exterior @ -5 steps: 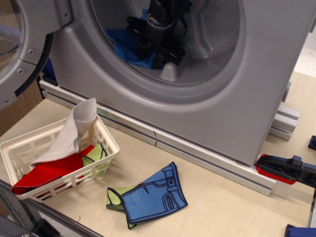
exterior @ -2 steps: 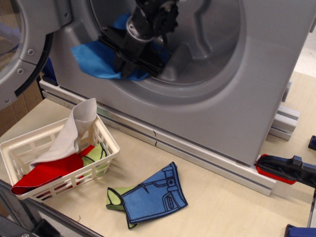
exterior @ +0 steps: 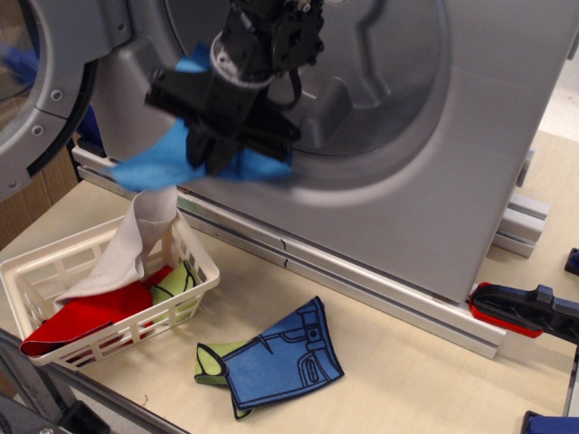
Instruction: Take clothes out of laundry machine
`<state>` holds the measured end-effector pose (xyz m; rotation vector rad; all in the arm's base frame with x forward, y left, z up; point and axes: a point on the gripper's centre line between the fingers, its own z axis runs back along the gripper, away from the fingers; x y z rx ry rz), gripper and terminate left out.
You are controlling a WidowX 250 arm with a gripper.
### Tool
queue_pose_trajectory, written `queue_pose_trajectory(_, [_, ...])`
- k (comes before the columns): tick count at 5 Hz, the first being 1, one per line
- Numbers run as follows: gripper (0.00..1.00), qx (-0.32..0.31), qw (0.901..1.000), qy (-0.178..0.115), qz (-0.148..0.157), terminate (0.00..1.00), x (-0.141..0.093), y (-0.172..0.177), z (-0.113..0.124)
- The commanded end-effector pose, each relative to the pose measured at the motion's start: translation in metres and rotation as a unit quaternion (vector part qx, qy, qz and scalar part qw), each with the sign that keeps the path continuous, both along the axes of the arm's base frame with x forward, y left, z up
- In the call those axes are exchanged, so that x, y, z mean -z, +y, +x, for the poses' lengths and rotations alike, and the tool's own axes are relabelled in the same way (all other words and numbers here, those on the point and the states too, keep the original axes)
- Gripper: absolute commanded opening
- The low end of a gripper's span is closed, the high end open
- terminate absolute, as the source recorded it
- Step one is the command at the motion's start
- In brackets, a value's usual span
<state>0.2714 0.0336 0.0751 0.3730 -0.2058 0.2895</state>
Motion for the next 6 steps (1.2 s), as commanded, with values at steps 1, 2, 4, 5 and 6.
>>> queue_pose_trajectory(1, [0.0, -0.079, 0.9905, 0.033, -0.108, 0.0, 0.036, -0.013, -0.054])
queue_pose_trajectory(2, [0.0, -0.142, 0.9814, 0.014, -0.129, 0.0, 0.036, 0.0, -0.075])
queue_pose_trajectory(4, [0.0, -0.202, 0.973, -0.03, -0.107, 0.0, 0.042, 0.022, -0.088])
queue_pose_trajectory(5, [0.0, -0.211, 0.9707, -0.051, -0.104, 0.0, 0.048, 0.032, -0.081])
queue_pose_trajectory(6, [0.0, -0.222, 0.9664, -0.068, -0.111, 0.0, 0.057, 0.046, -0.072])
